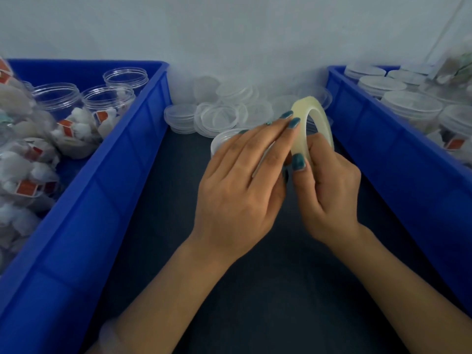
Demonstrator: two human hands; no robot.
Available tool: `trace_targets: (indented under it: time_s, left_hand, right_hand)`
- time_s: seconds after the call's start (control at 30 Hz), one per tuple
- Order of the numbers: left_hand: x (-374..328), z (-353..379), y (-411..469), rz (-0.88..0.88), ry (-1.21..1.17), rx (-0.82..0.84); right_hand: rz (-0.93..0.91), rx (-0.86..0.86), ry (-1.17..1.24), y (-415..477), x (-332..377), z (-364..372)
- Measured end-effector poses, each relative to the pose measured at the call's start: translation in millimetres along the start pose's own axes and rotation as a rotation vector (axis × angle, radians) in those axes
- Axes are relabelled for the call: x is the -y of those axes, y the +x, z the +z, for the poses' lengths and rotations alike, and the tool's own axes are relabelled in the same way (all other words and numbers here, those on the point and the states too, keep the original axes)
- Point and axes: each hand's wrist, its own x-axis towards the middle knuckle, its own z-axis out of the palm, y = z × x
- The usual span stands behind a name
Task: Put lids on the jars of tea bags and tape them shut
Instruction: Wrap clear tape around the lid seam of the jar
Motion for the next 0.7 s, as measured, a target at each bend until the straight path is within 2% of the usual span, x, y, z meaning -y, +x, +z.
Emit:
trace_targets:
  time_s: [0.2,0.33,0.47,0.7]
  left_hand:
    - [7.1,-4.8,2.4,-0.062,-0.072,-0.167]
    - [10.8,-8.0,5.6,-0.154,-0.276,-0.173]
    - [13.4,-9.5,7.3,-0.245,-0.335,-0.119]
    - [-2.2,-8.3,8.4,-0.099,-0.279,-0.114]
  right_hand:
    - [-0.044,0.003,-0.053,-2.2,5.3,1.2]
    - [-0.184,0.006,-0.119,0.5,3.4,-3.3]
    - [-0.259,0.024,-0.169,-0.1,1.1,-4.3]
    - [-0.245,-0.016,-0.277,9.2,-6.3,-13.1]
